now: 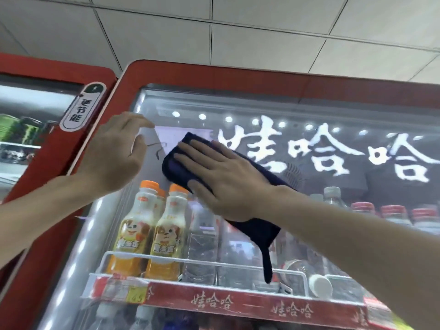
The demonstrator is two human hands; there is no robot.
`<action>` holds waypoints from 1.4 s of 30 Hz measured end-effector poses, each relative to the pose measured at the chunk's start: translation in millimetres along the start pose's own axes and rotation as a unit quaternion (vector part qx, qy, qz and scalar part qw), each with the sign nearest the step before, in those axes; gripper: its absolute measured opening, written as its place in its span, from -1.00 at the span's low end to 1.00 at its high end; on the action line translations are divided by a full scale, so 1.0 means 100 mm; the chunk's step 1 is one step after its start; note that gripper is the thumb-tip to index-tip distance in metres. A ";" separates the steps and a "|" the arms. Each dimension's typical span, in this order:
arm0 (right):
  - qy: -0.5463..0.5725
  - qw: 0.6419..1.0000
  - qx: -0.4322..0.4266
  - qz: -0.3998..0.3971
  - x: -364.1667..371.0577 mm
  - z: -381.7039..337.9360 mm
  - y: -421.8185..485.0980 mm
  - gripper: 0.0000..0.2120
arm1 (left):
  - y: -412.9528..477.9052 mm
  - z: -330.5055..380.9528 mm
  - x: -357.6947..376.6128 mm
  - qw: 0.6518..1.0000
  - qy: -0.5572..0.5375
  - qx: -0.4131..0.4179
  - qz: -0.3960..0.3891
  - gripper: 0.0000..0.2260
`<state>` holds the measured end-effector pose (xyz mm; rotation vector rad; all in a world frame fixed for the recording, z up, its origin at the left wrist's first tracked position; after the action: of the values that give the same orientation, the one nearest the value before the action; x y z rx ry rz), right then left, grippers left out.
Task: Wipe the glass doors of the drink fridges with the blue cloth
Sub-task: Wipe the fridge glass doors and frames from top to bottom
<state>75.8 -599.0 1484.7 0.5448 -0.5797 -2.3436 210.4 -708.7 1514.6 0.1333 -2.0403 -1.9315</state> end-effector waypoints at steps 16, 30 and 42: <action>0.010 0.998 0.054 0.028 0.11 -0.51 0.31 -0.40 | 0.08 -0.32 -0.13 0.997 -0.080 0.004 -0.008 -0.55; -0.020 0.971 0.233 0.043 -0.28 0.96 1.36 -0.43 | 0.14 -0.43 0.00 0.997 0.002 0.079 0.014 -0.62; -0.030 1.000 0.002 -0.002 0.05 -0.61 1.03 -0.43 | 0.27 -0.91 -0.25 0.999 -0.046 0.022 0.001 -0.58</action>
<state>154.5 -689.2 1488.2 0.4798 -0.6105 -2.3701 264.8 -786.5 1539.1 0.0543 -2.1421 -1.9251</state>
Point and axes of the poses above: each hand's wrist, its own y-axis towards the middle knuckle, its own x-axis out of the palm, z = x × y, the point moved 10 cm from there along y, towards the middle knuckle, and after that the axes turned 7 degrees about -x, right-handed, at the moved point
